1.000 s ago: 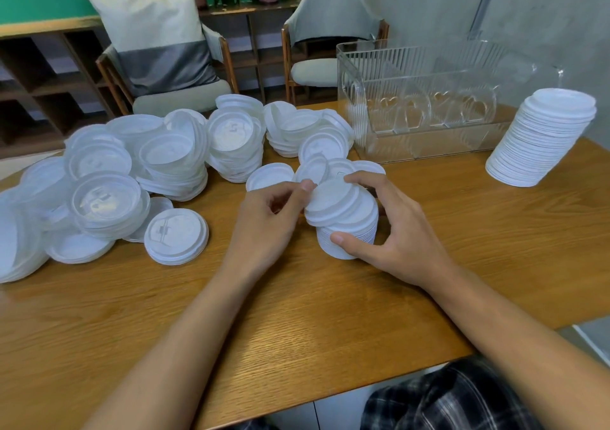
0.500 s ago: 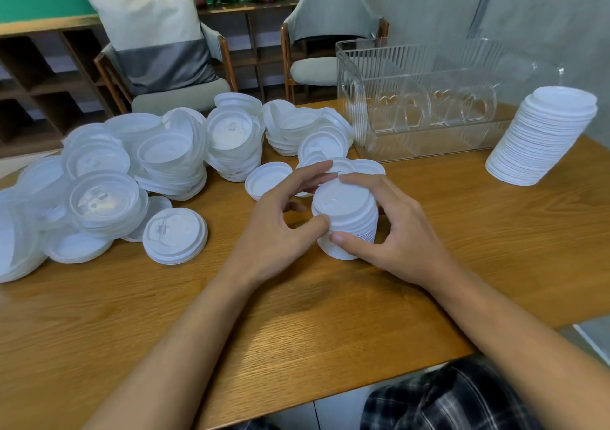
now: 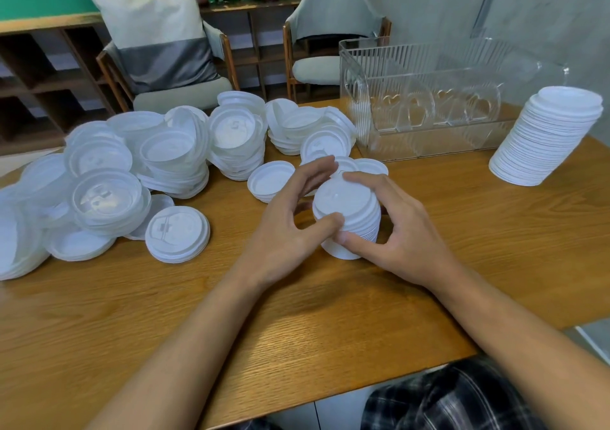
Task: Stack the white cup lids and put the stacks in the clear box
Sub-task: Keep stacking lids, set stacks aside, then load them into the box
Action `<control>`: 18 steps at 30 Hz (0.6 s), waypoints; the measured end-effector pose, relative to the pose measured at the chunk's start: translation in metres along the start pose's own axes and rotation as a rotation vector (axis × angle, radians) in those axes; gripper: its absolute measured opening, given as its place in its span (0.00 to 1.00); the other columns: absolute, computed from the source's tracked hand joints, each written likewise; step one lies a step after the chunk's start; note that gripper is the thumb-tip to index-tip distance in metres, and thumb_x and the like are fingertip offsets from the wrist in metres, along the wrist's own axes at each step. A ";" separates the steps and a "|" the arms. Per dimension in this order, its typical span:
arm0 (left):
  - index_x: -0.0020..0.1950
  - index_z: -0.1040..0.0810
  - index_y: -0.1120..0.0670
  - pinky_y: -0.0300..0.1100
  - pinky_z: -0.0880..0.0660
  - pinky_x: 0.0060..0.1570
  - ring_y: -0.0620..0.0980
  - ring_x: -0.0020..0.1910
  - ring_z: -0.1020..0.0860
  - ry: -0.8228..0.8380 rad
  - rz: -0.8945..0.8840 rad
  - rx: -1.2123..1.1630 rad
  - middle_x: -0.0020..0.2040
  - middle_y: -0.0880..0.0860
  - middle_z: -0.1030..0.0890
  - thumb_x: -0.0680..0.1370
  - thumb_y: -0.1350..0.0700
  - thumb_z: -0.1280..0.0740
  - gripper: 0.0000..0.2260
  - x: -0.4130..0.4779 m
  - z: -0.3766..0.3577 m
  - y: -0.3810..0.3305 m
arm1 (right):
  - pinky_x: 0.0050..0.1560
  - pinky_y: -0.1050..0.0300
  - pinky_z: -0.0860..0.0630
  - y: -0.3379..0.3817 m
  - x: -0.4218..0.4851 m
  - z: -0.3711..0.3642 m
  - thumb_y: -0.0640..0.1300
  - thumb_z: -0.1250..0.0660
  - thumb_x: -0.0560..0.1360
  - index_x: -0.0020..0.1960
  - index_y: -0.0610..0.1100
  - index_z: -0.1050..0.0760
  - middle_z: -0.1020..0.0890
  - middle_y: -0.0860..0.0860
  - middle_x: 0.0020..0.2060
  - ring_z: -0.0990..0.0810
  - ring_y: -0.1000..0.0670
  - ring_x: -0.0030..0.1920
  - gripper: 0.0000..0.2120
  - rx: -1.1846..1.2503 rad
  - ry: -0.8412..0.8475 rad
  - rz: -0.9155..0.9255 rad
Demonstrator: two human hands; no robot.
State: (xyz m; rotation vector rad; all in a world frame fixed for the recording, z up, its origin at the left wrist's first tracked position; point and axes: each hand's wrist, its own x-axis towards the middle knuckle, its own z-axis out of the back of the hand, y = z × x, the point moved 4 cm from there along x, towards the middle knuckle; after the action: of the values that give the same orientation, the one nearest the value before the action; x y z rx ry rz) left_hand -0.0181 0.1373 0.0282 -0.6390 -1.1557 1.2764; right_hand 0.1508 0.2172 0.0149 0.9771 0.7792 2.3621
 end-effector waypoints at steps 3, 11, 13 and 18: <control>0.76 0.29 0.41 0.39 0.25 0.64 0.41 0.67 0.24 -0.112 0.022 0.057 0.66 0.40 0.23 0.71 0.41 0.23 0.34 0.000 -0.002 -0.001 | 0.64 0.62 0.26 -0.002 0.000 0.000 0.59 0.23 0.74 0.75 0.51 0.30 0.24 0.57 0.67 0.26 0.57 0.69 0.34 0.001 0.004 -0.013; 0.76 0.30 0.48 0.51 0.24 0.67 0.48 0.68 0.22 -0.119 -0.030 0.003 0.63 0.47 0.17 0.73 0.57 0.23 0.32 0.000 0.004 -0.004 | 0.66 0.57 0.25 -0.005 -0.001 0.000 0.63 0.25 0.72 0.78 0.54 0.34 0.25 0.60 0.68 0.26 0.57 0.69 0.39 0.018 -0.005 -0.028; 0.76 0.30 0.48 0.54 0.25 0.69 0.49 0.69 0.22 -0.095 -0.026 -0.002 0.65 0.46 0.17 0.74 0.59 0.24 0.32 -0.001 0.004 -0.003 | 0.66 0.56 0.25 -0.005 -0.001 -0.001 0.63 0.24 0.72 0.79 0.54 0.34 0.25 0.59 0.68 0.26 0.57 0.70 0.40 0.022 -0.010 -0.028; 0.76 0.30 0.47 0.49 0.26 0.70 0.45 0.68 0.21 -0.097 0.002 -0.025 0.65 0.45 0.17 0.75 0.57 0.20 0.33 -0.001 0.001 -0.007 | 0.67 0.58 0.26 -0.004 0.000 0.000 0.62 0.22 0.71 0.79 0.52 0.33 0.24 0.59 0.69 0.26 0.58 0.70 0.41 0.019 -0.003 -0.027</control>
State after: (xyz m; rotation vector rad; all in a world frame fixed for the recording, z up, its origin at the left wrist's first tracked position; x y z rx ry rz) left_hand -0.0162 0.1344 0.0340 -0.6028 -1.2526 1.3084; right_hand 0.1522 0.2202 0.0124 0.9720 0.8093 2.3338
